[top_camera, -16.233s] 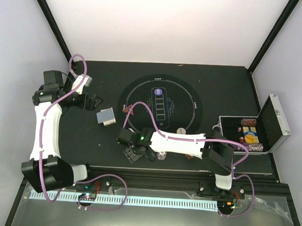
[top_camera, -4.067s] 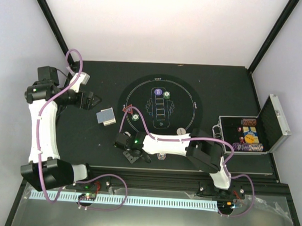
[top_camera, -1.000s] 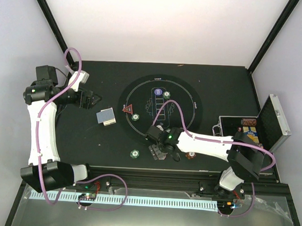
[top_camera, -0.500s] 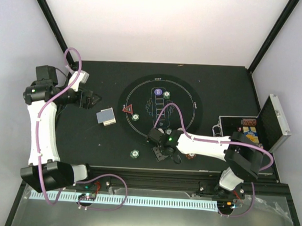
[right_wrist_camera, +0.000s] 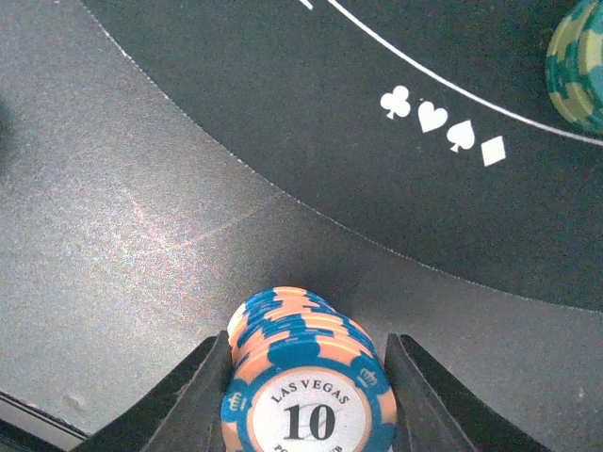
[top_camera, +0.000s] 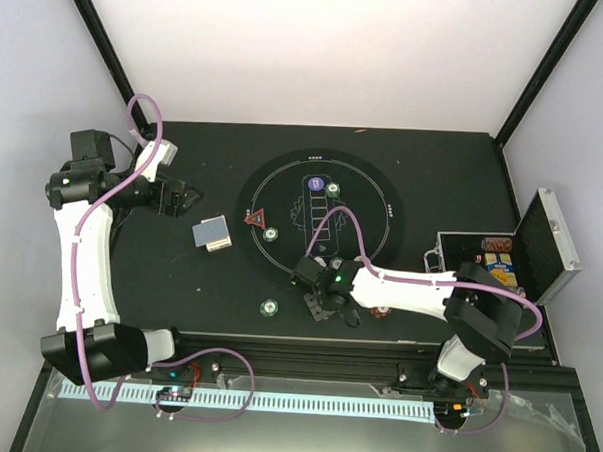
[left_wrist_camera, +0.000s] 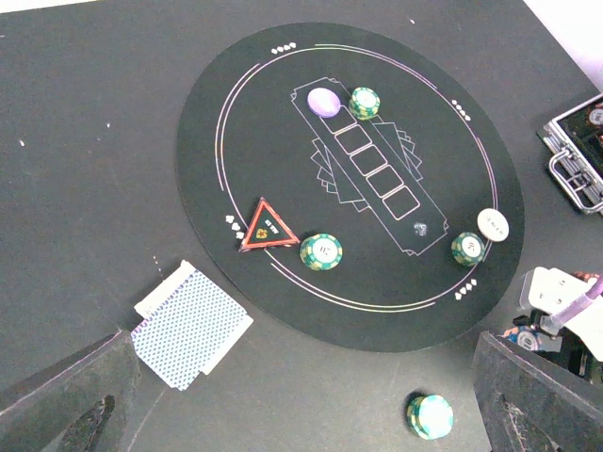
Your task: Distribute texas hold em gaming equipment
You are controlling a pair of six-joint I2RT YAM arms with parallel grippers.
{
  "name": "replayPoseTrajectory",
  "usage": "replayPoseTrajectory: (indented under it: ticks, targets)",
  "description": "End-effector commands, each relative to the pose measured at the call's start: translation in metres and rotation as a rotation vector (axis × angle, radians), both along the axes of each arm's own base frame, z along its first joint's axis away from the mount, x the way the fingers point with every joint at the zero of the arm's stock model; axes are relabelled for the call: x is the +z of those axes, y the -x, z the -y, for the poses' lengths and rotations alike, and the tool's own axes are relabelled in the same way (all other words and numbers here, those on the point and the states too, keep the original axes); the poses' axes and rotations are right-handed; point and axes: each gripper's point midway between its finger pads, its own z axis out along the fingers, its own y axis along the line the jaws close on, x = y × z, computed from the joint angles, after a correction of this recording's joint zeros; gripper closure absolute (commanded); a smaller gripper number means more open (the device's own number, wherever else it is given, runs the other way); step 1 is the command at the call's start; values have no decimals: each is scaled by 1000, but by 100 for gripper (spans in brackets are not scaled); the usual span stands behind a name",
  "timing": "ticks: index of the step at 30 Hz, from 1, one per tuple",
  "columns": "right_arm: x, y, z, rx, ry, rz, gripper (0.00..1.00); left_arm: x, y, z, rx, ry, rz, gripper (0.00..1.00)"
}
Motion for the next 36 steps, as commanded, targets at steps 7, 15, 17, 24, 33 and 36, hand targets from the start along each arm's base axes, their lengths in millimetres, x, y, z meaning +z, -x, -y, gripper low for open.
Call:
replayPoseTrajectory:
  ticks: [7,15,17,24,33,36]
  targets:
    - [31,-5,-9,10,-39,40,73,22,2,2,-3,6,66,1]
    - [81,-26,-32,37,-76,120,75,22,1,2,-6,8,68,1]
    - [87,-37,-41,44,-71,135,75,21,1,1,-4,3,65,1]
    - [91,-110,-69,12,-72,179,75,19,0,1,-4,7,56,1]
    - [51,-208,-102,-27,-26,189,75,18,-1,2,-8,12,57,1]
    - [35,-231,-111,-47,-26,179,75,16,-1,2,-11,16,53,1]
